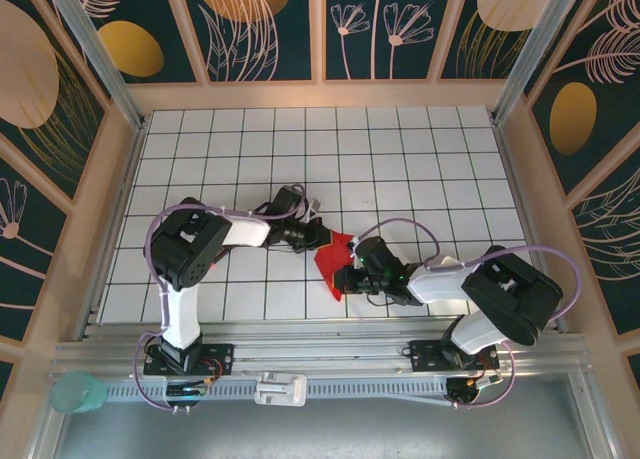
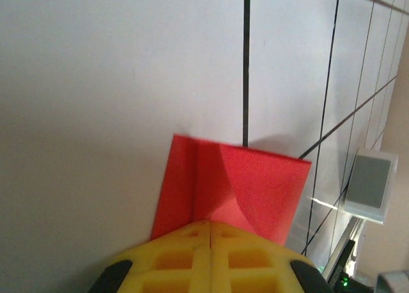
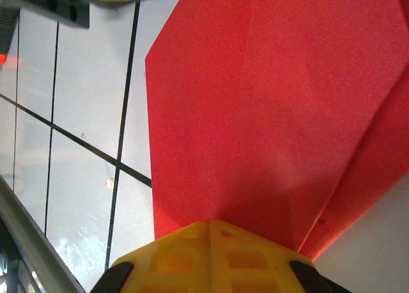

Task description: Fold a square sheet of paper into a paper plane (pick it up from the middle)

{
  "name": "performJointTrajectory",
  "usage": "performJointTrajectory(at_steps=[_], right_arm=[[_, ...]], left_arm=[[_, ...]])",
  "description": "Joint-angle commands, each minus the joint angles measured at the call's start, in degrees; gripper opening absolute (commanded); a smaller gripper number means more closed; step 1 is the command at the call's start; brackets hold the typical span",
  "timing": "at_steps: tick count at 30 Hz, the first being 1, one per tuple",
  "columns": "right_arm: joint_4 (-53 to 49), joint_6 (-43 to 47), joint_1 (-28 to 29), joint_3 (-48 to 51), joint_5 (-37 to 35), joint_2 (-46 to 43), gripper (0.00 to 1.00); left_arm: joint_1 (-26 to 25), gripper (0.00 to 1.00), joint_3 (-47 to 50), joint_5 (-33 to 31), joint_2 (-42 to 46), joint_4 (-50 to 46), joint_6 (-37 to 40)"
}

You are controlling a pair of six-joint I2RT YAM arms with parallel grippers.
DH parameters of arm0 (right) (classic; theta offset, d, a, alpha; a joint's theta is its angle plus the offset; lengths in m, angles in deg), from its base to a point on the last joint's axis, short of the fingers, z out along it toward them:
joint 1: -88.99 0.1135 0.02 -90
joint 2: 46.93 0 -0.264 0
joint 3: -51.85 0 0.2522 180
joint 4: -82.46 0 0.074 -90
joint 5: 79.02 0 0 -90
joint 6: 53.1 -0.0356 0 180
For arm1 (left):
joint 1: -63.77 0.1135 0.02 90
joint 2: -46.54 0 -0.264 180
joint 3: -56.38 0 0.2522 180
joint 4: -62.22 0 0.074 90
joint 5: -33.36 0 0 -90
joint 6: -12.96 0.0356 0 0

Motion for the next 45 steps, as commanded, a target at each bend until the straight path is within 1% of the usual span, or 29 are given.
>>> performJointTrajectory(at_steps=[1,5,8,11,14,16,18,20,23,29,34,45], right_arm=[[-15.5,-0.3,1.2,4.6,-0.7,3.1,0.00],[-15.5,-0.4,1.3,5.4,-0.8,1.6,0.00],[-15.5,-0.2,1.3,5.5,-1.1,0.8,0.00],[-15.7,1.2,1.2,4.5,-1.4,0.1,0.00],[-15.3,3.0,0.8,3.0,-1.3,-0.5,0.00],[-14.6,4.5,-0.1,2.1,-0.7,-0.2,0.00],[-13.6,5.6,-1.3,1.6,0.3,0.4,0.00],[-12.8,6.5,-1.8,1.1,1.1,1.2,0.00],[-12.3,7.0,-1.8,0.4,1.8,2.2,0.00],[-13.1,6.6,-1.7,1.2,2.6,0.6,0.00],[-14.5,6.7,-0.7,2.0,4.7,-2.3,0.00],[-16.2,3.5,2.9,3.8,3.9,-5.9,0.00]], left_arm=[[4.1,0.00,-4.3,-9.0,-3.8,0.5,3.2],[5.5,0.00,-7.7,-9.4,-6.6,-1.3,4.5],[6.9,0.00,-7.9,-9.7,-5.8,-1.0,4.5],[6.9,0.01,-5.0,-9.4,-0.1,0.3,4.2],[6.0,0.08,3.8,-8.1,9.4,5.6,0.6],[3.8,0.09,9.2,-8.8,14.7,7.5,-0.9],[1.0,0.08,12.1,-7.9,17.1,9.2,-2.5],[-1.4,0.05,12.6,-5.5,15.7,11.6,-4.0],[-2.4,0.00,10.8,-3.9,9.9,12.2,-3.9],[-2.3,0.00,7.3,-5.7,4.1,8.2,0.4],[-2.3,0.00,7.7,-8.4,2.4,5.8,2.3],[-2.3,0.00,8.4,-9.5,1.7,5.6,2.7]])
